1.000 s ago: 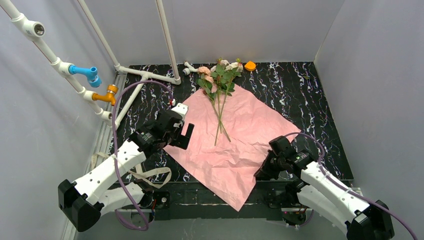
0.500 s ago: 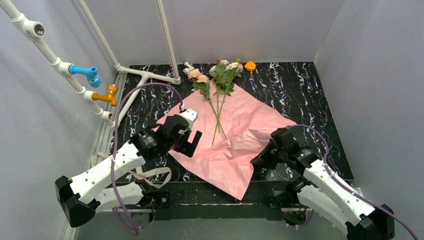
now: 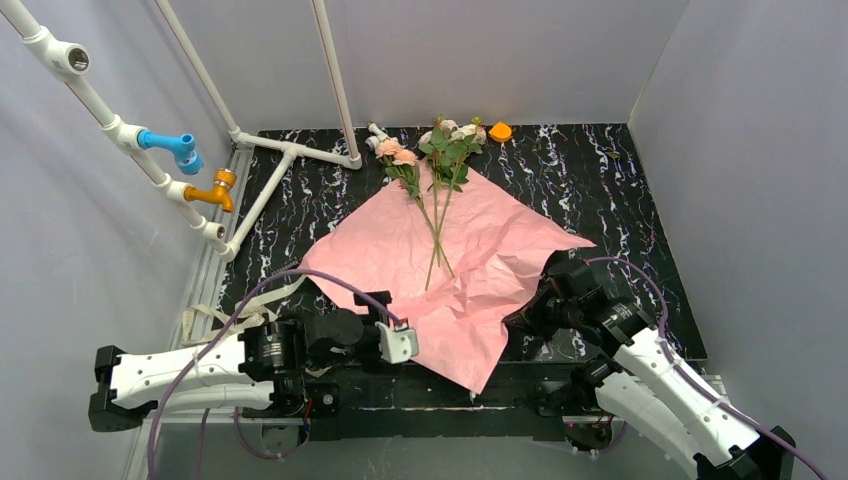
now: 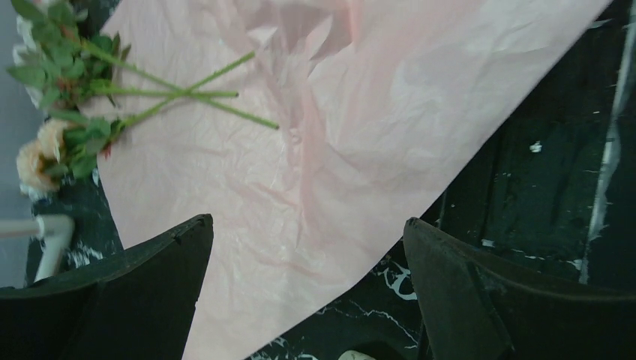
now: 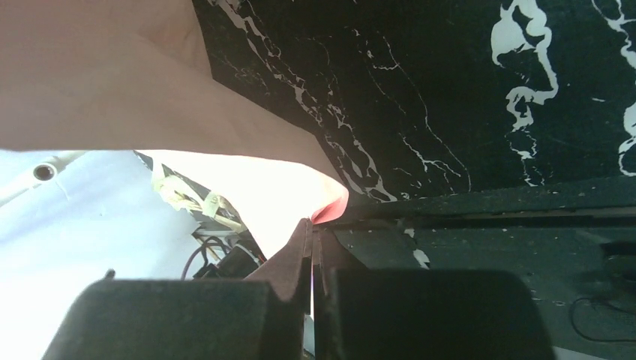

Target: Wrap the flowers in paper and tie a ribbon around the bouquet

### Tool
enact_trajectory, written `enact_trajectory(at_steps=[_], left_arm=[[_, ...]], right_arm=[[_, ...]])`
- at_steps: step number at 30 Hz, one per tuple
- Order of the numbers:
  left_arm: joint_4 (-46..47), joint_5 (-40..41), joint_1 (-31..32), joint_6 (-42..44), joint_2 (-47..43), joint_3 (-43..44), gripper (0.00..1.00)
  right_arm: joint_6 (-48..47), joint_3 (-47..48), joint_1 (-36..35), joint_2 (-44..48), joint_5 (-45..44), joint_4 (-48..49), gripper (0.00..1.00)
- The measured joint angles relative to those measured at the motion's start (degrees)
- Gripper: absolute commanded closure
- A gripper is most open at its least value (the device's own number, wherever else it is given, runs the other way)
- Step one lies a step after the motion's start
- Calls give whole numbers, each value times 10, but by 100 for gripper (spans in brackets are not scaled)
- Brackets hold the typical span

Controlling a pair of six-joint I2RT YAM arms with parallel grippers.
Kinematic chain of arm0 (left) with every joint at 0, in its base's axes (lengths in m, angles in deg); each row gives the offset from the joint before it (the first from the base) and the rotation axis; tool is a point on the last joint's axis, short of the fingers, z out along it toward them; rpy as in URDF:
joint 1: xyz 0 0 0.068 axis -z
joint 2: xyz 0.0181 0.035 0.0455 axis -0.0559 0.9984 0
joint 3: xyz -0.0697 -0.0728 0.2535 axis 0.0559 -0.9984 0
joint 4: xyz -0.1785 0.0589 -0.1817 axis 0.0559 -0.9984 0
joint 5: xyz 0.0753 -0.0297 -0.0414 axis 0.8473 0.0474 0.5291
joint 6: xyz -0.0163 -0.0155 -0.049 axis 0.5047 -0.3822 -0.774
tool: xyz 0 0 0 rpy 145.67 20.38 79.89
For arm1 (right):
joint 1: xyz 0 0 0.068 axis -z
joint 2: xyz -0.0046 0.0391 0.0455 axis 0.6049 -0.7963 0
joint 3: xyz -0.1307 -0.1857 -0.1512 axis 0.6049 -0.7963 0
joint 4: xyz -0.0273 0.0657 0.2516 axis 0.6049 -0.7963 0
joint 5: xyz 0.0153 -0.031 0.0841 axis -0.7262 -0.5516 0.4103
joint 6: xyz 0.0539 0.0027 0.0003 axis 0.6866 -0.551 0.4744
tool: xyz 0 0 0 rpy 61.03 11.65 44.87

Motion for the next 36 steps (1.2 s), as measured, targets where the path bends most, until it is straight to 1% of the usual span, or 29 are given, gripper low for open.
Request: enact_trajectory(at_steps=[4,9,12,14,20,22,26,31,33,34,36], left_arm=[[42,-18,63,46,-16,-14,3],[74,-14,132,81,41,-35,2],[81,-16,149,90,57,-44,2],[91,-13,153,91,59,-45,4],[180,32,178,94,115,-67,9],[203,50,191,94,138,-83,13],[235,77,212,93,179,-85,22],[269,108,215,94,229,-85,27],[286,122,215,94,247,-85,34],[293,127,215,94,254,-85,39],[310,141,215,94,273,-85,52]], right_arm=[[17,0,0,3,2,0,99],[29,0,0,3,2,-1,99],[32,-1,0,6,2,-1,99],[32,-1,0,9,2,-1,99],[33,-3,0,11,2,-1,99],[34,-3,0,11,2,-1,99],[34,-3,0,10,3,-1,99],[34,-3,0,6,12,-1,99],[34,-3,0,6,15,-1,99],[34,-3,0,6,16,-1,99],[34,-3,0,6,17,-2,99]])
